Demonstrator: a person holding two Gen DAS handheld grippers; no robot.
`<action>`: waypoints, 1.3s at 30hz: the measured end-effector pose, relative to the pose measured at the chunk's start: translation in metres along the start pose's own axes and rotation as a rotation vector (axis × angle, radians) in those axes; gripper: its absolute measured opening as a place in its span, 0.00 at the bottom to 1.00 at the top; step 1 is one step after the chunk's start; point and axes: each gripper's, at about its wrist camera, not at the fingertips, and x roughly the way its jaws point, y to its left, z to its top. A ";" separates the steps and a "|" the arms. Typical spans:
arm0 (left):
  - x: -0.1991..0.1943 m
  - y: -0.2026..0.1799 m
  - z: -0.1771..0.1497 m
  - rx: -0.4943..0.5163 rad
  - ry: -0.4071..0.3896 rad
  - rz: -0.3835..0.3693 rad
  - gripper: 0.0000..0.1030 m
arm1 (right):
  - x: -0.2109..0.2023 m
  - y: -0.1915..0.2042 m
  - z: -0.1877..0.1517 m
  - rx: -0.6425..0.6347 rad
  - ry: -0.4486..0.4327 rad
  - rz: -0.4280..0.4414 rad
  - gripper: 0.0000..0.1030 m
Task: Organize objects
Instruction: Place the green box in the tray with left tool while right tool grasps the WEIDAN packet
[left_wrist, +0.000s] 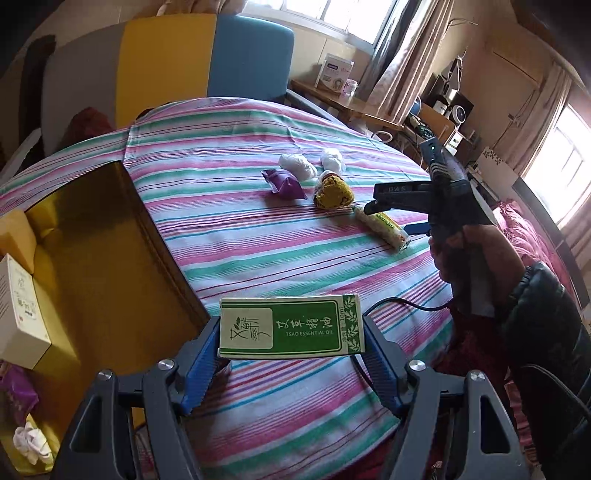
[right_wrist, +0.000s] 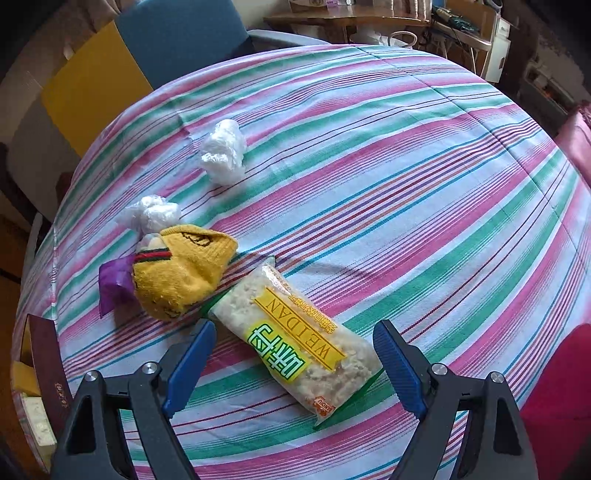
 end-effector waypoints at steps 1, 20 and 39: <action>-0.003 0.002 -0.002 -0.008 -0.002 -0.003 0.71 | 0.001 0.002 -0.001 -0.013 0.005 -0.004 0.85; -0.055 0.055 -0.029 -0.169 -0.077 0.080 0.71 | 0.012 0.040 -0.018 -0.242 0.064 -0.051 0.46; -0.135 0.174 -0.063 -0.444 -0.195 0.311 0.71 | 0.010 0.041 -0.019 -0.268 0.061 -0.076 0.47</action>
